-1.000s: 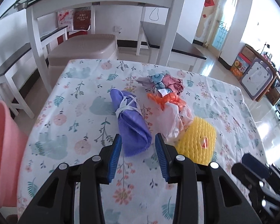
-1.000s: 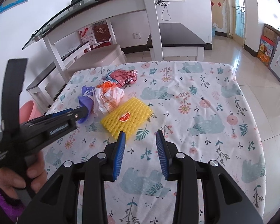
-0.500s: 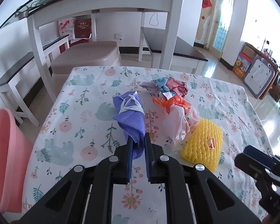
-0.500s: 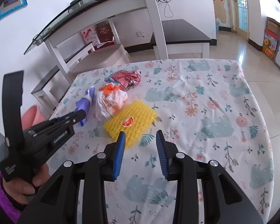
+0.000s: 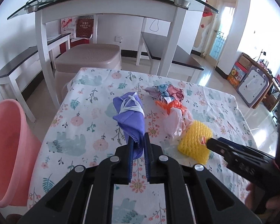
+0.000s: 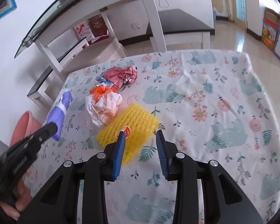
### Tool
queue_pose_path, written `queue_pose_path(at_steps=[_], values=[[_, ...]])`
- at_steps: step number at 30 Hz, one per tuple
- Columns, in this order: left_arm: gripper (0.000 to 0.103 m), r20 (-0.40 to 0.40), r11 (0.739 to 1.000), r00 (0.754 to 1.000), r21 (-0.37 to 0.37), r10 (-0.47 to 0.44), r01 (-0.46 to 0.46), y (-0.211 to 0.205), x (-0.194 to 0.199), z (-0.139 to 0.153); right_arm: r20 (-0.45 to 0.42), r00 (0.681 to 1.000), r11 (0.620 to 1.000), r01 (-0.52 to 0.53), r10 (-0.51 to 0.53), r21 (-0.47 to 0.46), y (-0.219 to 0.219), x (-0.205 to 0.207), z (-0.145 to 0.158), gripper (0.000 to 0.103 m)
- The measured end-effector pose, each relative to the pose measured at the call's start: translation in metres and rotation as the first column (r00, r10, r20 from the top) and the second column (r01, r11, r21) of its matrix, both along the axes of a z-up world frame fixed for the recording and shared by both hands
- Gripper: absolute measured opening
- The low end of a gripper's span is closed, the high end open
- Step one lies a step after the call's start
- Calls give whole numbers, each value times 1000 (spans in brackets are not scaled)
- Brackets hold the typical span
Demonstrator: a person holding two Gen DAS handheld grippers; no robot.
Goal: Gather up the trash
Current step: 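Grasp the purple glove with the left tool while the right tool grasps the yellow foam net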
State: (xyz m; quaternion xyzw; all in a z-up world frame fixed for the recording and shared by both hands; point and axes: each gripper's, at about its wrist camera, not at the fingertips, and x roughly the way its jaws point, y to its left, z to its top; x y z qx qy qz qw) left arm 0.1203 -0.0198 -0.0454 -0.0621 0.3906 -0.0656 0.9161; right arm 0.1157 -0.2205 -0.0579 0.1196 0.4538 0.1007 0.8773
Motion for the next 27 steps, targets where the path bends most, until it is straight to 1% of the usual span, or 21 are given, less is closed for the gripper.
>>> queue_pose_path(at_steps=[2, 6, 11, 12, 13, 14, 15, 16, 21, 27], values=[[9, -1, 1000, 1000, -6, -5, 5, 2, -2, 0, 3, 1000, 1000, -5, 5, -3, 6, 3, -2, 35], [9, 1, 1000, 1000, -24, -11, 11, 6, -3, 3, -1, 1000, 999, -2, 2, -53, 16, 7, -8, 35], [9, -3, 999, 1000, -39, -12, 12, 10, -1, 5, 19, 999, 986, -35, 38, -165, 29, 6, -6, 34], [9, -6, 999, 1000, -38, -15, 15, 9, -1, 4, 21, 999, 984, -38, 42, -172, 29, 5, -5, 30], [9, -7, 999, 1000, -38, -19, 19, 7, -1, 4, 25, 998, 984, -45, 50, -173, 30, 3, -4, 24], [9, -7, 999, 1000, -37, -23, 23, 6, -1, 4, 31, 998, 983, -46, 52, -179, 30, 0, -3, 21], [9, -7, 999, 1000, -34, -27, 27, 4, -2, 4, 42, 998, 980, -45, 55, -192, 31, -4, -1, 11], [9, -7, 999, 1000, -32, -29, 29, 3, -3, 3, 46, 997, 980, -49, 59, -194, 30, -7, 1, 7], [9, -3, 999, 1000, -20, -31, 31, 1, -9, 6, 80, 995, 983, -49, 64, -178, 22, -23, 9, 7], [9, 18, 1000, 1000, -18, -7, 7, 9, -21, 14, 135, 988, 989, -51, 70, -137, 15, -44, 28, 7]])
